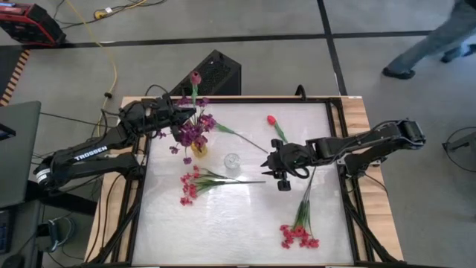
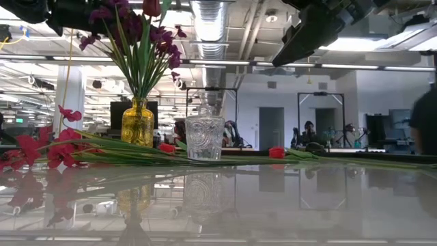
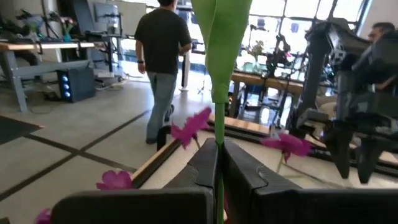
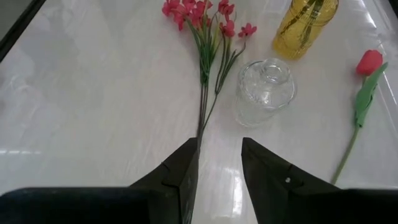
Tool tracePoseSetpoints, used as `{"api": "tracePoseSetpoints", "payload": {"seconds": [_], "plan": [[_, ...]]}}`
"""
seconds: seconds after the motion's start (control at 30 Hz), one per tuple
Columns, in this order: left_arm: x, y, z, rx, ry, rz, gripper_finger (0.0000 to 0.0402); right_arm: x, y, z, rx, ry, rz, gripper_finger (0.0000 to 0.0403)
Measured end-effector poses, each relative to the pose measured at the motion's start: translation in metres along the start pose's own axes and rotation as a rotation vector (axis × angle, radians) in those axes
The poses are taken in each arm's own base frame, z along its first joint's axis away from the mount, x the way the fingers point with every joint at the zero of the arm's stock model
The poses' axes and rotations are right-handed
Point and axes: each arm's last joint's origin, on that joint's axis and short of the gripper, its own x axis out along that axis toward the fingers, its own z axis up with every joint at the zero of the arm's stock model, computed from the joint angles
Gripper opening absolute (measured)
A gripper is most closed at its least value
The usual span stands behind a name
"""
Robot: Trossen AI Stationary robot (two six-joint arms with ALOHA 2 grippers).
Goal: Sort flowers into vase by color
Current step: Put the dark red tulip into the yellow vase
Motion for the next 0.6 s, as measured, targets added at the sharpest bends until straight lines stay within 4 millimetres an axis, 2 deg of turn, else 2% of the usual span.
{"api": "tracePoseSetpoints", "payload": {"seconds": [0.37, 0.6], "plan": [[-0.0005, 0.0001, -0.0061, 0.036, 0.064, -0.011, 0.0000, 0.0001, 0.0000, 0.0002, 0.003, -0.002, 0.000, 0.0148], [-0.0089, -0.0020, -0.0065, 0.057, 0.096, -0.011, 0.0000, 0.0001, -0.0006, 0.0003, 0.043, -0.003, -0.003, 0.0148]]}}
